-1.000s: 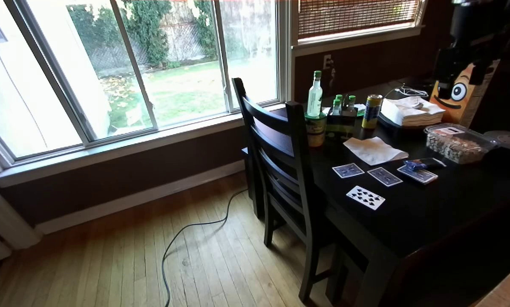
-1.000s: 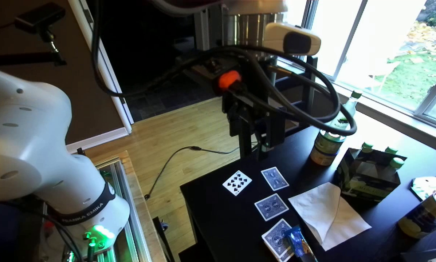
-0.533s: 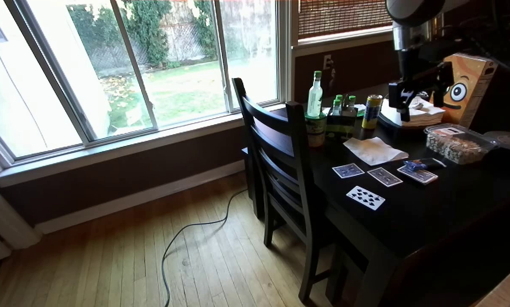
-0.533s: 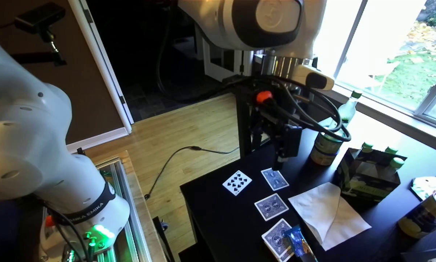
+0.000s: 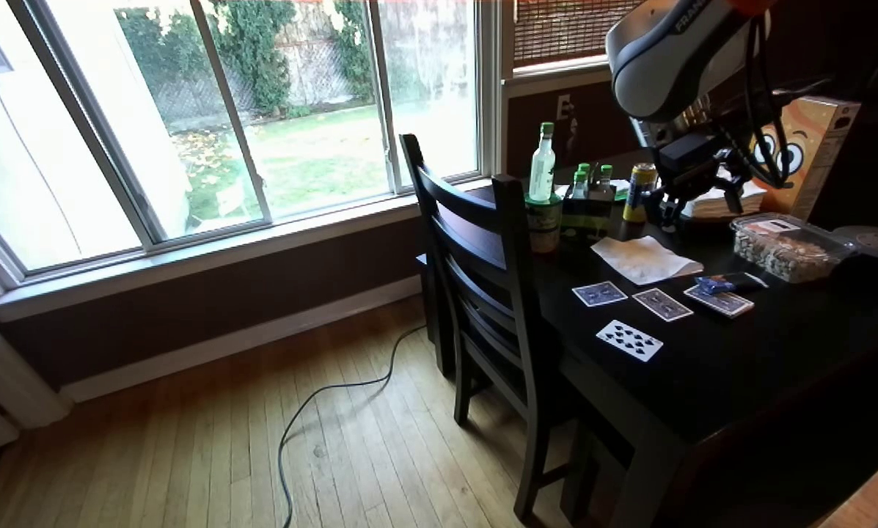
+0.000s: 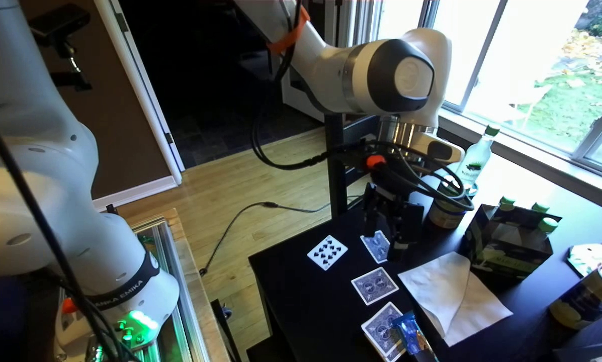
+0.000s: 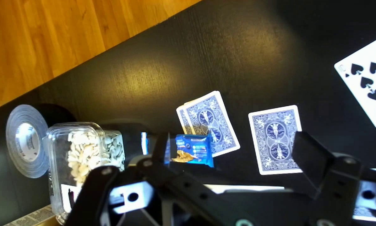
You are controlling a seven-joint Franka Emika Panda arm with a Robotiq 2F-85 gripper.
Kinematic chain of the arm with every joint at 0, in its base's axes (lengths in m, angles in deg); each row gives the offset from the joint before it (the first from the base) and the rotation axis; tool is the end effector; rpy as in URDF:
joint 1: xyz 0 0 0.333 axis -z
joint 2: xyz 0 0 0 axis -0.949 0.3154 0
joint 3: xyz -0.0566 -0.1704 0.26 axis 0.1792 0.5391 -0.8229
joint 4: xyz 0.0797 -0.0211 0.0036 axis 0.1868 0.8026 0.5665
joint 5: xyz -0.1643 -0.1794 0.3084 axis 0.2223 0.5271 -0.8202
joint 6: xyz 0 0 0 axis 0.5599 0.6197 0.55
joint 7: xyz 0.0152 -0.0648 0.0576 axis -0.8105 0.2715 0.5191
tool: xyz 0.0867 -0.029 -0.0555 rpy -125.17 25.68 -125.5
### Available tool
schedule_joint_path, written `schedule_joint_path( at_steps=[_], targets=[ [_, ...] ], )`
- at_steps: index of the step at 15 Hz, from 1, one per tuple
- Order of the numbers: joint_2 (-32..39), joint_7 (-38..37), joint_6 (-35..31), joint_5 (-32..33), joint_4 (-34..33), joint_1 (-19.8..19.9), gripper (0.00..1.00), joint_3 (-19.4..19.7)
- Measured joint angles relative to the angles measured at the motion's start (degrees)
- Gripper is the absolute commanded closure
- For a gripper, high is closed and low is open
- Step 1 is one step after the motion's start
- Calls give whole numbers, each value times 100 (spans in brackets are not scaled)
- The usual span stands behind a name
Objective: Flip one card over
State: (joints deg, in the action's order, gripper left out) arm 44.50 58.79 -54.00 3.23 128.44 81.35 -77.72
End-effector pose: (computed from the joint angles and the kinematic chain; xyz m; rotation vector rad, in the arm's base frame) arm 0.4827 -0.1809 0.2884 2.6352 -0.5338 -0.4362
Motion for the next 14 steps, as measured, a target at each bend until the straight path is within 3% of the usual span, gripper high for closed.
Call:
schedule_joint_path(
  at_steps=[8, 14],
  targets=[
    [174, -63, 0, 16, -126, -35, 0, 40],
    [639, -944, 240, 336, -346, -422, 0, 68]
  ],
)
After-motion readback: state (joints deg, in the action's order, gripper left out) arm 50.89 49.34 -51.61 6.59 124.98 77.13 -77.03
